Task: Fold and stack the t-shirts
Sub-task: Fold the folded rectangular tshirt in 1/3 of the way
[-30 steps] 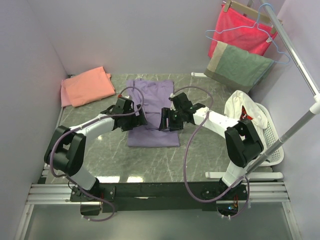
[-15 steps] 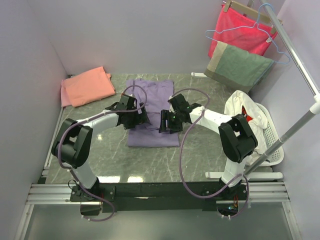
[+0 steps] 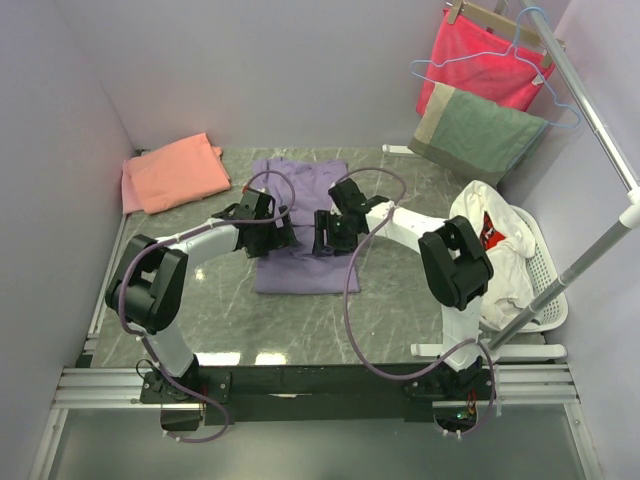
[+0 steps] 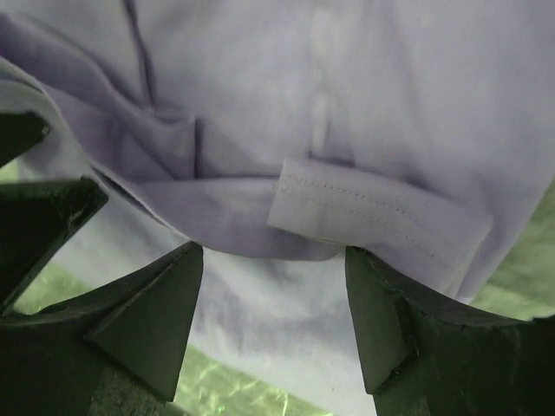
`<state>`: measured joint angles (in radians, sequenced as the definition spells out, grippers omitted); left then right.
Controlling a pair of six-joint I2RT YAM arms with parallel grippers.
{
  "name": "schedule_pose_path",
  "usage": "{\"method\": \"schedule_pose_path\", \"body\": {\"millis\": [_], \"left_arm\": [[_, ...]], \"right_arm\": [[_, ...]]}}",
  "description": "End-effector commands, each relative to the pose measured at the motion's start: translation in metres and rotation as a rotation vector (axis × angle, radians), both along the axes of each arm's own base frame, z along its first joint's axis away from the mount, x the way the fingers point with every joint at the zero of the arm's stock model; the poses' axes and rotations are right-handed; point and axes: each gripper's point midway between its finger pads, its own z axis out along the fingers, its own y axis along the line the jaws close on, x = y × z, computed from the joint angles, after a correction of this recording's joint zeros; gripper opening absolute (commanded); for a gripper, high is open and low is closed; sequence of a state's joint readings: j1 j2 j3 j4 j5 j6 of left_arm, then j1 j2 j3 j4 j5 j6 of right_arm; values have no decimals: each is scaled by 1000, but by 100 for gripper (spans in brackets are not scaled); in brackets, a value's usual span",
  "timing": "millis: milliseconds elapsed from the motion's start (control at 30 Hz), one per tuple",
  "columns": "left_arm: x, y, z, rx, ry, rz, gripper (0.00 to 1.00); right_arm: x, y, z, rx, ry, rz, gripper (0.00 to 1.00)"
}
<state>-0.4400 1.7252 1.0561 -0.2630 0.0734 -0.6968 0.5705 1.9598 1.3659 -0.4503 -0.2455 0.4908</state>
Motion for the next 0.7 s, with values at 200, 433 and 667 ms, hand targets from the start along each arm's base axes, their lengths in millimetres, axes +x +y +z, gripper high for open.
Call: {"method": "schedule_pose_path", "body": {"millis": [200, 433, 667], "left_arm": [[15, 8, 17, 54, -67, 16, 99], [11, 11, 16, 57, -58, 16, 99], [13, 17, 27, 66, -100, 36, 99]], "right_arm": [[67, -22, 18, -83, -136, -74, 73], [103, -32, 37, -40, -201, -89, 74], [69, -23, 67, 106, -187, -47, 75]]}}
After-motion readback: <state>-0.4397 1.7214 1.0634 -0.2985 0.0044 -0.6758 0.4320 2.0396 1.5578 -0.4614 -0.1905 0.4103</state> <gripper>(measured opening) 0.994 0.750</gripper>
